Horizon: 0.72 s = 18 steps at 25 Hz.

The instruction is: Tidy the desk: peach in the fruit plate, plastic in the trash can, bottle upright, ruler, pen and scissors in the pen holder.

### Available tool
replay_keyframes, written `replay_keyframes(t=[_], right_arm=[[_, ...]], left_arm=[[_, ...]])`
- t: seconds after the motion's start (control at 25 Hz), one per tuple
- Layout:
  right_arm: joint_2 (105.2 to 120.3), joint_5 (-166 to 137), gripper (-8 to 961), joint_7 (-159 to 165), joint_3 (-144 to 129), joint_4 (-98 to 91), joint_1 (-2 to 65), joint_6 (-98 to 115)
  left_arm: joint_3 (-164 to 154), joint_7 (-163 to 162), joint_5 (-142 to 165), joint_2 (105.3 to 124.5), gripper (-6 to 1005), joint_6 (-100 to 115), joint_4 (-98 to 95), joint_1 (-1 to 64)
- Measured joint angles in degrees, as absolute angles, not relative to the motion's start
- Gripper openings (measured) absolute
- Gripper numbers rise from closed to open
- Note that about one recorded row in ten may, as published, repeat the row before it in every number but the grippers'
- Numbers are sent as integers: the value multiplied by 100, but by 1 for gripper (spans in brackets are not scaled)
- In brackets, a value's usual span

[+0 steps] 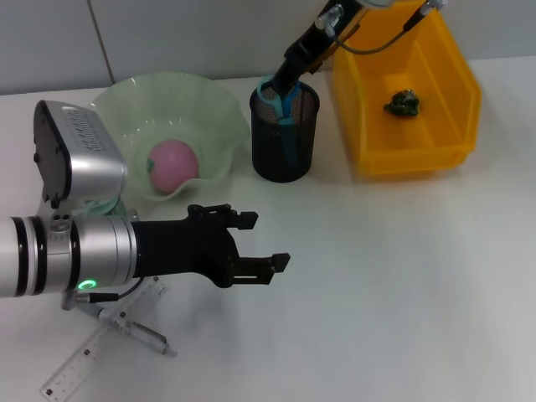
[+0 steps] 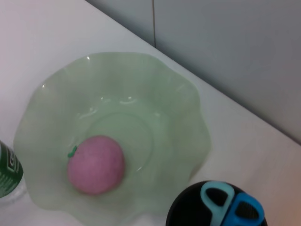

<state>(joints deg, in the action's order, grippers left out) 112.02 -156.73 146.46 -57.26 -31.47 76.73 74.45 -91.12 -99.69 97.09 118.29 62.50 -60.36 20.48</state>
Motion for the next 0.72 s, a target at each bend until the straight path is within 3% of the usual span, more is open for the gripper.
replay_keyframes(t=[0.08, 0.28, 0.52, 0.72], right_arm=[[11223, -15664, 555, 14645, -5728, -3255, 7638, 7474], [11312, -15646, 632, 14629, -5696, -3647, 7516, 7653], [11664, -15002, 632, 14168, -5695, -5280, 6557, 8157], [11667, -14042, 632, 13718, -5704, -5755, 5907, 8363]], left_arm=[[-9101, -9965, 9705, 11830, 803, 6266, -6027, 2048], [-8979, -9892, 9703, 11830, 803, 6331, -5980, 2045], [-8521, -9418, 9699, 11842, 802, 6865, -5975, 1929], [-8254, -9236, 9693, 11823, 802, 7218, -5959, 1872]])
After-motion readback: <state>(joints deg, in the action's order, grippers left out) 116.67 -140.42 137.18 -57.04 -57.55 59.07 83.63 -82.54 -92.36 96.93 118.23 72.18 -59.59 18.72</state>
